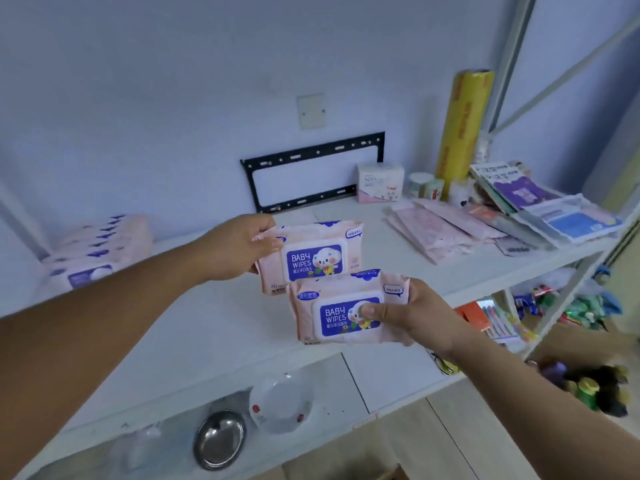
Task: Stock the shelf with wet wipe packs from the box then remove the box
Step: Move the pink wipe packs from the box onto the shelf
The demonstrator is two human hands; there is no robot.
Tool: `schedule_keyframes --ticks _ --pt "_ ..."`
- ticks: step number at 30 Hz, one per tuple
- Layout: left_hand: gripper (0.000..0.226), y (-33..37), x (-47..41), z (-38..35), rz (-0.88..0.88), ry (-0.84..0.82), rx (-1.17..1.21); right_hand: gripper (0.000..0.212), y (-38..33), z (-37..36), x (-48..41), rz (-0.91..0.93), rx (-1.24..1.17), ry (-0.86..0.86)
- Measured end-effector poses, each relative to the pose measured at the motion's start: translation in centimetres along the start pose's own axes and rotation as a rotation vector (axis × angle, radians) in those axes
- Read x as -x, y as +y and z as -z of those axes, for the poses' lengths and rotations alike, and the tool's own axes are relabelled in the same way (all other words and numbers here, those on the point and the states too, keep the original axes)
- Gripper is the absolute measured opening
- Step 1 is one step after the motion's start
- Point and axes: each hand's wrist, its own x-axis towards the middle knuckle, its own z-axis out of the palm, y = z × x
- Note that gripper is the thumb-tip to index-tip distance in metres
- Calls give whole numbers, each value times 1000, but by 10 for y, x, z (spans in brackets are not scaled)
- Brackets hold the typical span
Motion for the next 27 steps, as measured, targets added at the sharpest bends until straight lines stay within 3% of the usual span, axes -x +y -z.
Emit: schedule_keyframes --ticks 6,14,21,27 --pt "18 -106 40 74 133 63 -1 25 5 -111 -81 9 72 -152" --pt "24 -241 58 153 308 19 -65 22 16 -252 -166 8 53 -258" --pt "7 -321 59 191 414 12 5 26 33 -322 -220 16 47 -244" --pt "21 -360 39 214 385 94 -381 23 46 -366 -271 27 183 -152"
